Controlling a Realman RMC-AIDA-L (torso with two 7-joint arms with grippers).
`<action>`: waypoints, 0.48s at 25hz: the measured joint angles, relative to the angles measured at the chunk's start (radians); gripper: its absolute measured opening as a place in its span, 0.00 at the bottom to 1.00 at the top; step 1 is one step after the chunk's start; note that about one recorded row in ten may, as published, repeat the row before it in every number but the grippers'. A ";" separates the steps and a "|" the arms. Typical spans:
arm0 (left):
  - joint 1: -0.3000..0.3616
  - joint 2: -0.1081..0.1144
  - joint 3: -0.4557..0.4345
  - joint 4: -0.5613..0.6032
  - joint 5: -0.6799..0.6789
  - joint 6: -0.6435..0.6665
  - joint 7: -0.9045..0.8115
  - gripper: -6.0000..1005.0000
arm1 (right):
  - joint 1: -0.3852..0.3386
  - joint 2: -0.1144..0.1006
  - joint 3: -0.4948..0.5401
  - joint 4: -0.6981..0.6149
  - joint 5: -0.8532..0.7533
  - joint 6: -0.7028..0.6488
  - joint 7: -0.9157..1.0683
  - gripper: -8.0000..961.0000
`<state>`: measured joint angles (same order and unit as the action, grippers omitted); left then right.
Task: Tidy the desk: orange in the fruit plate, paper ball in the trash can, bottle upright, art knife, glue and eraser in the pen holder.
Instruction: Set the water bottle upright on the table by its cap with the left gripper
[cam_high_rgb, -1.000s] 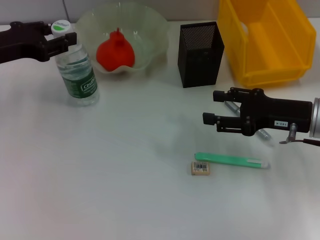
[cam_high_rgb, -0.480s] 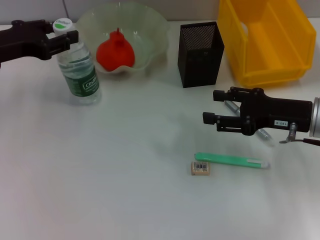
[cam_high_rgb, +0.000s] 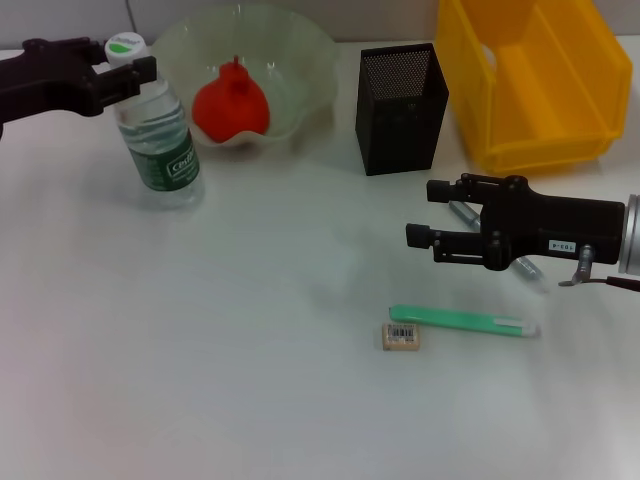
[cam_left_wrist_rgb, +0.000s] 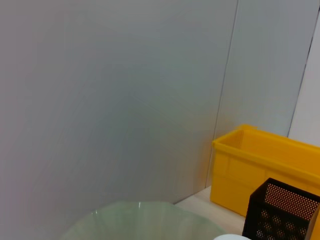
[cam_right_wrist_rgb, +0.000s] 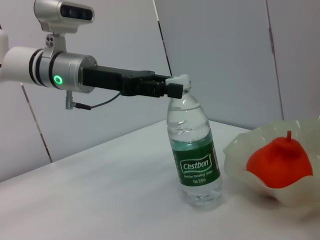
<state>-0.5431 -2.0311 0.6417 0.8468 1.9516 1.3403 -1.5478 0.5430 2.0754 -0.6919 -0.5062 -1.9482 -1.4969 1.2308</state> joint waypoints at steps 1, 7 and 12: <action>0.000 0.000 0.000 0.000 0.000 0.000 0.000 0.45 | 0.000 0.000 0.000 0.000 0.000 0.000 0.000 0.77; 0.000 0.000 -0.001 0.000 -0.004 -0.008 -0.006 0.48 | 0.005 0.000 0.000 0.000 0.000 0.003 0.000 0.77; 0.000 -0.001 -0.001 0.000 -0.004 -0.017 -0.009 0.58 | 0.007 0.000 0.000 0.000 0.000 0.003 0.000 0.77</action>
<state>-0.5430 -2.0318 0.6410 0.8467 1.9475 1.3230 -1.5564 0.5504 2.0755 -0.6918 -0.5062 -1.9482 -1.4938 1.2308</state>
